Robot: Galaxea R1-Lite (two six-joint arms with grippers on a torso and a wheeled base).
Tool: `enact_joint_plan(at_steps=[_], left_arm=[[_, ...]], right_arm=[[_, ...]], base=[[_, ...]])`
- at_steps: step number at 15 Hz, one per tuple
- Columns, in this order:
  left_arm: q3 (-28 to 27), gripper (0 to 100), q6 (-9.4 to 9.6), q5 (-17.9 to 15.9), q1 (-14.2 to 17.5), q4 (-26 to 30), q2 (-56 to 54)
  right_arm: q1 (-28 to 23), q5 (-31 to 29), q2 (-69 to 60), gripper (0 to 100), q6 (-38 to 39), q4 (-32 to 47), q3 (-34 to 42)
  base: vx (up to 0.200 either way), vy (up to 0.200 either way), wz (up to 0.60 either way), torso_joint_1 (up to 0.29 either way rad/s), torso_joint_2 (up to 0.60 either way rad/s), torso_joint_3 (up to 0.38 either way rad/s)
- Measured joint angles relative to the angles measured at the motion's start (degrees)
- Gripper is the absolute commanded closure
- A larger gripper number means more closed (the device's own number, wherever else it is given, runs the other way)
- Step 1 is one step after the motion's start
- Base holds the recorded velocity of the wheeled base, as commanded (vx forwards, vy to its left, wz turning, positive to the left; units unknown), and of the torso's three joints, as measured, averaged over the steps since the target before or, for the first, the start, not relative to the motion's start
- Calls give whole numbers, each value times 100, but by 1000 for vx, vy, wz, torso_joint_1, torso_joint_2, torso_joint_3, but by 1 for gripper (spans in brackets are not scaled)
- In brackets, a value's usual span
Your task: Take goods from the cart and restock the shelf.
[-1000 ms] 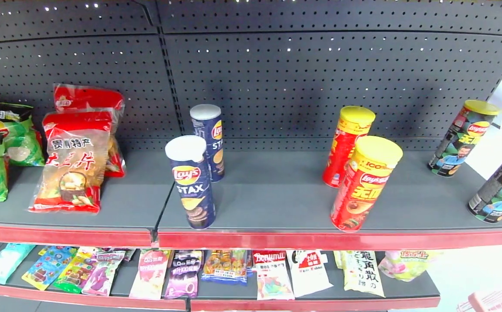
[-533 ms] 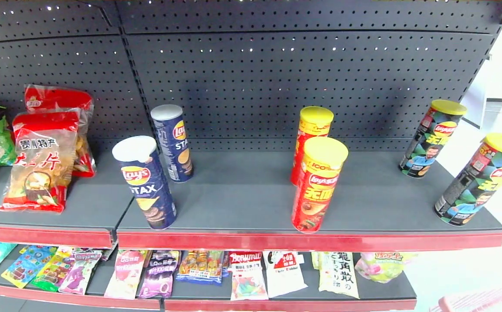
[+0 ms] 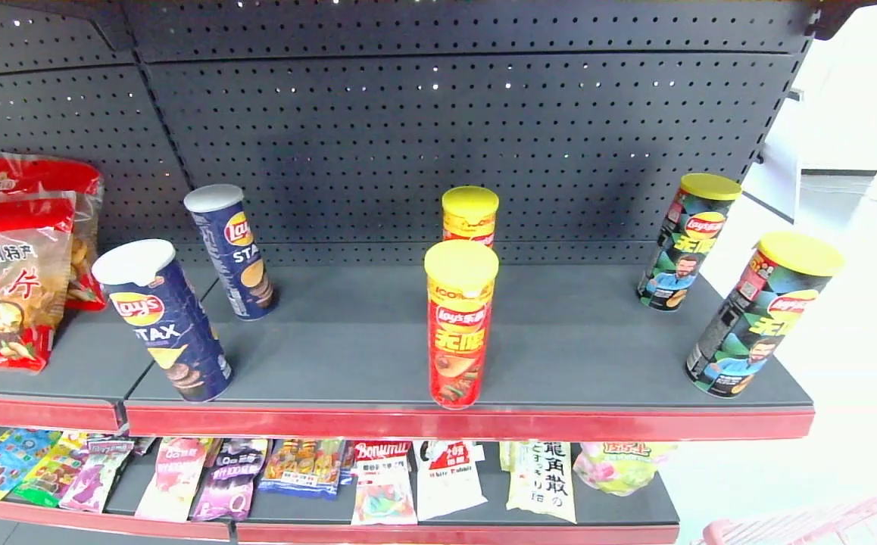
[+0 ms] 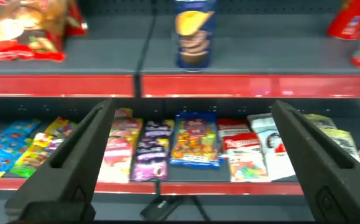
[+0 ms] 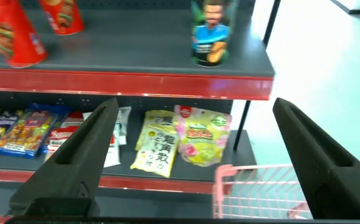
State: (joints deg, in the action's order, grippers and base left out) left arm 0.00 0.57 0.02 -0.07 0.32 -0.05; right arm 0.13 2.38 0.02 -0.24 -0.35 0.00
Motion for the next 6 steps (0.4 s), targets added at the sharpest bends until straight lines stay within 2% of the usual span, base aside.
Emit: enact_joint_plan(at_steps=[6], left_arm=[[0, 0, -13, 5, 0, 4, 0]], right_arm=[[-6, -72, 0, 0, -18, 4, -2]], base=[[0, 0, 0, 0, 0, 0]])
